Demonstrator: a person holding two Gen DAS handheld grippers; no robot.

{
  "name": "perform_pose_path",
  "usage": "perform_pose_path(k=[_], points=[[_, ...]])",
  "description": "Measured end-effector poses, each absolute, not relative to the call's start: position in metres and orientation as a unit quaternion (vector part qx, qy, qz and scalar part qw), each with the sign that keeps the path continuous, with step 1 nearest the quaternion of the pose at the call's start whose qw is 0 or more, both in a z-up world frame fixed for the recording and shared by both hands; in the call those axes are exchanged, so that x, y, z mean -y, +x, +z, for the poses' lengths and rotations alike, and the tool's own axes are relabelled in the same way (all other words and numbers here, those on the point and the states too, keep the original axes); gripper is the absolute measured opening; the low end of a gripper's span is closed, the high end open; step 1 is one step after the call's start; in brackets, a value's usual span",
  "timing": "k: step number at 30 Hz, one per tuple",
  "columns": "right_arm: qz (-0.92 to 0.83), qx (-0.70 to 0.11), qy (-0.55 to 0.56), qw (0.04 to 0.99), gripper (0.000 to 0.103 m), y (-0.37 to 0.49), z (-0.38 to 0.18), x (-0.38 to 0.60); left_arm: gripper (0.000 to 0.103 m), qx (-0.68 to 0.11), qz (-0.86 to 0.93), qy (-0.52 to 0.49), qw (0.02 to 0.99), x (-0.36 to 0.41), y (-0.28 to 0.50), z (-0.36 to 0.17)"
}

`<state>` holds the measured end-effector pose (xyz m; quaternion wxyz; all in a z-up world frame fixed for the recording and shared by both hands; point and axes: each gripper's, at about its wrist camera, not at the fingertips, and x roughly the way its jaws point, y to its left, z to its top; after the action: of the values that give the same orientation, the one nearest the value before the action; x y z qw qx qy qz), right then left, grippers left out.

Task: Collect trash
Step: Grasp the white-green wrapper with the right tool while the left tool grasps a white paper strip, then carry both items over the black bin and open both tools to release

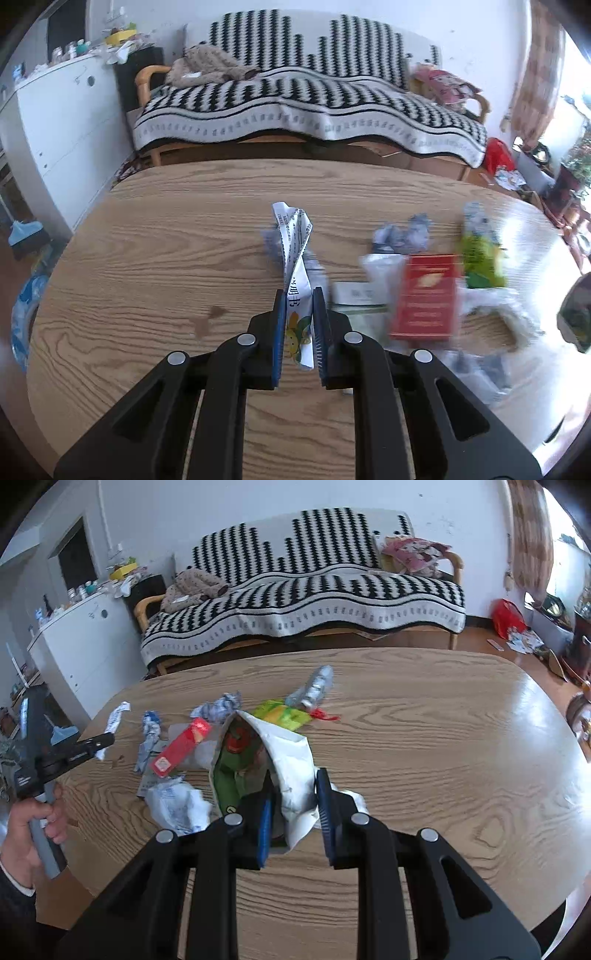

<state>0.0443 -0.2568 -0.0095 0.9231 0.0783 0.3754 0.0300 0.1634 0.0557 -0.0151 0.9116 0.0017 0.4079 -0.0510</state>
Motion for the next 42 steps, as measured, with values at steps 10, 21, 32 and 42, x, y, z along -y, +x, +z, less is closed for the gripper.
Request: perform_pose_path(k=[10, 21, 32, 42], points=[[-0.066, -0.365, 0.121, 0.921, 0.022, -0.012, 0.003, 0.375, 0.014, -0.352, -0.199, 0.076, 0.912, 0.098, 0.086, 0.030], [-0.242, -0.358, 0.192, 0.881, 0.022, -0.149, -0.006, 0.567, 0.014, -0.357, -0.412, 0.115, 0.830, 0.331, -0.044, -0.002], [-0.320, -0.476, 0.267, 0.775, 0.022, -0.243, -0.105, 0.684, 0.014, -0.494, -0.496, 0.112, 0.705, 0.513, -0.129, -0.134], [-0.320, -0.506, 0.292, 0.746, 0.022, -0.247, -0.131, 0.694, 0.014, -0.526, -0.489, 0.115, 0.687, 0.549, -0.123, -0.164]])
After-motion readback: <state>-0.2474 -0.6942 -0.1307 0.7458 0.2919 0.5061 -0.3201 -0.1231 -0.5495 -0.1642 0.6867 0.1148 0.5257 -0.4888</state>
